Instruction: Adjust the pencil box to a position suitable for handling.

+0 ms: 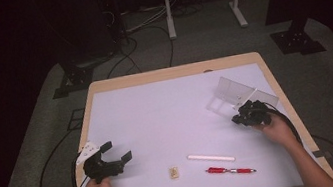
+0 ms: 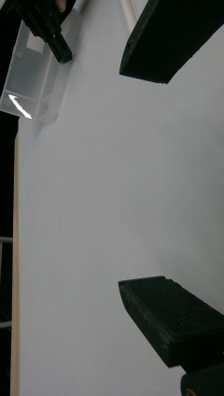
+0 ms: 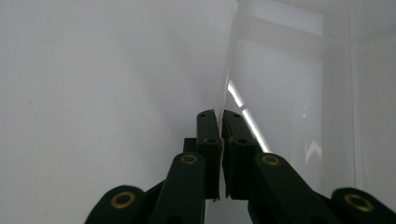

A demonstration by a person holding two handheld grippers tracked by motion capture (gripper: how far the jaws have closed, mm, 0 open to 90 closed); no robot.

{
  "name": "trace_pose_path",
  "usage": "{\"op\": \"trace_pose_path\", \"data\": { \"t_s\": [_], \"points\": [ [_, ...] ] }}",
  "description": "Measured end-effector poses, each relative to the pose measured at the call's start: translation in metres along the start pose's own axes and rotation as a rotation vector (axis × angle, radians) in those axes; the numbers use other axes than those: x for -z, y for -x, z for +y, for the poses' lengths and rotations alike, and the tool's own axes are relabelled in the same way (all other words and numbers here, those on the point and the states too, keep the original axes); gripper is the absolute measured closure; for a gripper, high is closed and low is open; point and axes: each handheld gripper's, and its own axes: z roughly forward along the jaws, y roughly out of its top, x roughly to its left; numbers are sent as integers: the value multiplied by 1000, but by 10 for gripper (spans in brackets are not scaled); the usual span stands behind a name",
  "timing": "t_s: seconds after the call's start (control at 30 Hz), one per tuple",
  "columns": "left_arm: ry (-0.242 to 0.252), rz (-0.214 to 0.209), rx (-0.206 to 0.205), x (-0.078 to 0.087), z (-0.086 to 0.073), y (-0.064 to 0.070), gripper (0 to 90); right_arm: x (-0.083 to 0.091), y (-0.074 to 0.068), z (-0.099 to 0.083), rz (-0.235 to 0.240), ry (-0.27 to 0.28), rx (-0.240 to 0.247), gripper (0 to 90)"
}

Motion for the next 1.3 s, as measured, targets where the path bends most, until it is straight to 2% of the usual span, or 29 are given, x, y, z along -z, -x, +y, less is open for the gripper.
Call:
{"op": "trace_pose_path", "data": {
  "t_s": [0.27,0.33,0.57,0.9,1.07,1.3],
  "points": [
    [2,0,5,0,0,-1,1,12,-4,3,-6,35,34,859],
    [2,0,5,0,0,-1,0,15,-7,5,11,44,32,858],
    [3,1,11,0,0,0,0,24,-19,17,38,76,99,859],
    [5,1,13,0,0,-1,0,20,-32,29,81,87,149,858],
    [5,1,13,0,0,-1,0,17,-40,35,103,88,193,858],
    [6,0,16,0,0,-2,0,13,-50,44,126,95,218,858]
  ]
}}
